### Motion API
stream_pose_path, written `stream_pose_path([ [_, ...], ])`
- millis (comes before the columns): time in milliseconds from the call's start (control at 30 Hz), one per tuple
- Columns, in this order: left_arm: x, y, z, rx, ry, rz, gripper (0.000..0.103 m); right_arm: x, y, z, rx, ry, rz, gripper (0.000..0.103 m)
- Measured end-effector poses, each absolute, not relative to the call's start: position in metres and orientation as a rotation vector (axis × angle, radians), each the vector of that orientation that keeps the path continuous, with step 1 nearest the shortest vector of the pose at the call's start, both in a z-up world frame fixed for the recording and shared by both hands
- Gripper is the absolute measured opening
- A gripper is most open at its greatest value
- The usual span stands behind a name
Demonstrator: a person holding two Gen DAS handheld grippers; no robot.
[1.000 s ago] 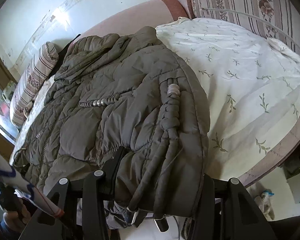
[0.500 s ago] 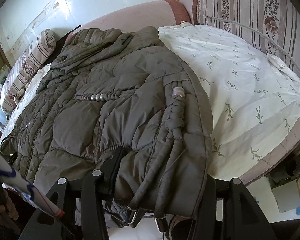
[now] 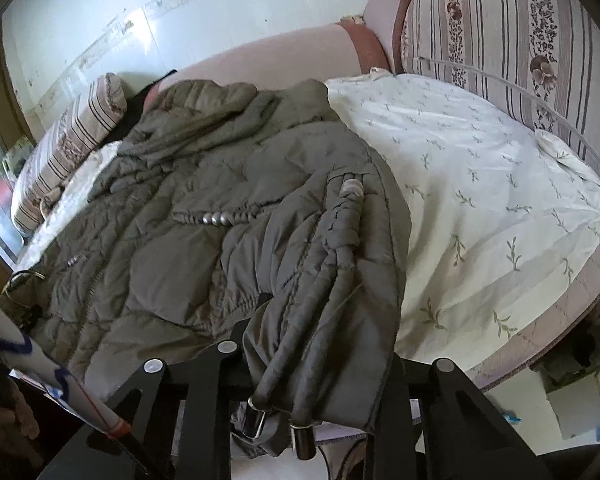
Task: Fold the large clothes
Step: 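Grasp the jacket edge with the left gripper and lift it while the right gripper holds the drawstring edge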
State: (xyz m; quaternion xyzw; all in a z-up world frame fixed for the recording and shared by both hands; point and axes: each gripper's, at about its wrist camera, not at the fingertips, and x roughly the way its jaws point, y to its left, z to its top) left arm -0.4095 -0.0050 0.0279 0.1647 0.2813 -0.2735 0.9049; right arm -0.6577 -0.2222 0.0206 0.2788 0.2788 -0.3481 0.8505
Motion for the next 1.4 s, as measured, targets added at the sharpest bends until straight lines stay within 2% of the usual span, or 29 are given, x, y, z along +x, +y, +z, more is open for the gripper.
stream_pose_path([
  [433, -0.430, 0.012, 0.056, 0.305, 0.510, -0.620, 0.016, -0.677, -0.211, 0.058, 0.544, 0.489, -0.699, 0.018],
  [1000, -0.419, 0.023, 0.109, 0.220, 0.517, -0.688, 0.017, -0.700, -0.220, 0.105, 0.533, 0.426, -0.607, 0.017],
  [1400, -0.374, -0.019, 0.188, 0.151, 0.521, -0.760, 0.017, -0.680, -0.275, 0.174, 0.557, 0.314, -0.555, 0.017],
])
